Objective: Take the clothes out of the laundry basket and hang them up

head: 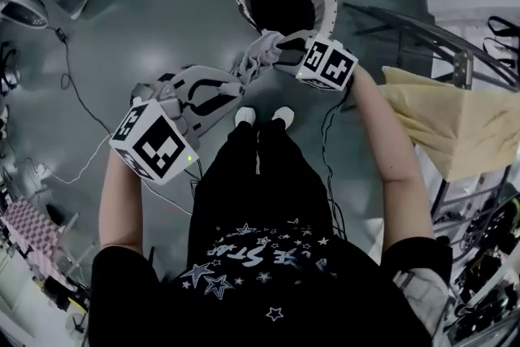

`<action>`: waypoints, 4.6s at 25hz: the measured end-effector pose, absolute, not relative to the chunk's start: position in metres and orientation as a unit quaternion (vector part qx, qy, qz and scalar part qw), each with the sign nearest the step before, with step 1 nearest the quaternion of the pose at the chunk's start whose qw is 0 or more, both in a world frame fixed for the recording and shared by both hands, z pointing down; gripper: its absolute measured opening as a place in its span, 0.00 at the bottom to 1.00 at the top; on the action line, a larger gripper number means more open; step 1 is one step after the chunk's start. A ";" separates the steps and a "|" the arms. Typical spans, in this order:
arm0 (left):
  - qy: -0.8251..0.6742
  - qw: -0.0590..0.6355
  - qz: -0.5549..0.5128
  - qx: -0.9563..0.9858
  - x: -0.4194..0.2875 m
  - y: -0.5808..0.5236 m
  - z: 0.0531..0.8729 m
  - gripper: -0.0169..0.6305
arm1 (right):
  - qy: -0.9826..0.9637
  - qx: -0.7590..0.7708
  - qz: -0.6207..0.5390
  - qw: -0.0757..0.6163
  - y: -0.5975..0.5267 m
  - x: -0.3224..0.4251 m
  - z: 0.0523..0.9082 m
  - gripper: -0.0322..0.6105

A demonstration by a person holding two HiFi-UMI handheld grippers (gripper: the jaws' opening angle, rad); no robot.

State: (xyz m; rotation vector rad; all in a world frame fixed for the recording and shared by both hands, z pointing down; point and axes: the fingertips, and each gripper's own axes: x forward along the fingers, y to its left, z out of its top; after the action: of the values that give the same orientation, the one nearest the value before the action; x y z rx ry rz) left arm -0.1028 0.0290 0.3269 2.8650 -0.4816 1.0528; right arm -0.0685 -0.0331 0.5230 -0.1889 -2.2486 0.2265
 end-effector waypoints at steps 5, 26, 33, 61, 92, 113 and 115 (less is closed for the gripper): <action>-0.142 0.035 0.344 0.928 -0.105 0.041 0.335 0.09 | -0.857 -0.202 -0.006 0.474 0.001 -0.092 0.558 0.40; -0.207 0.043 0.335 0.918 -0.139 0.017 0.335 0.09 | -0.879 -0.083 0.054 0.466 -0.049 -0.070 0.551 0.08; -0.253 -0.018 0.314 0.915 -0.146 -0.002 0.279 0.09 | -0.896 0.075 0.038 0.437 -0.060 -0.014 0.451 0.08; 0.002 -0.149 0.136 0.979 0.038 0.056 0.145 0.09 | -0.749 0.577 0.044 0.323 0.188 0.204 0.218 0.08; 0.105 -0.208 0.045 0.971 0.484 0.220 0.078 0.09 | -0.546 0.818 -0.002 0.182 0.429 0.558 0.094 0.08; 0.167 -0.205 0.043 0.963 0.719 0.181 0.056 0.09 | -0.412 0.896 0.024 0.164 0.404 0.792 0.071 0.08; 0.169 -0.211 0.046 0.962 0.738 0.171 0.059 0.09 | -0.405 0.898 0.027 0.170 0.394 0.810 0.071 0.08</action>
State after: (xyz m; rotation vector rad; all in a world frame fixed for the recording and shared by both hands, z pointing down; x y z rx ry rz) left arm 0.7380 0.1712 0.0594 3.5097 0.6154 0.1671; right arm 0.8099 0.3943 0.0713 2.5505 -1.1502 0.0760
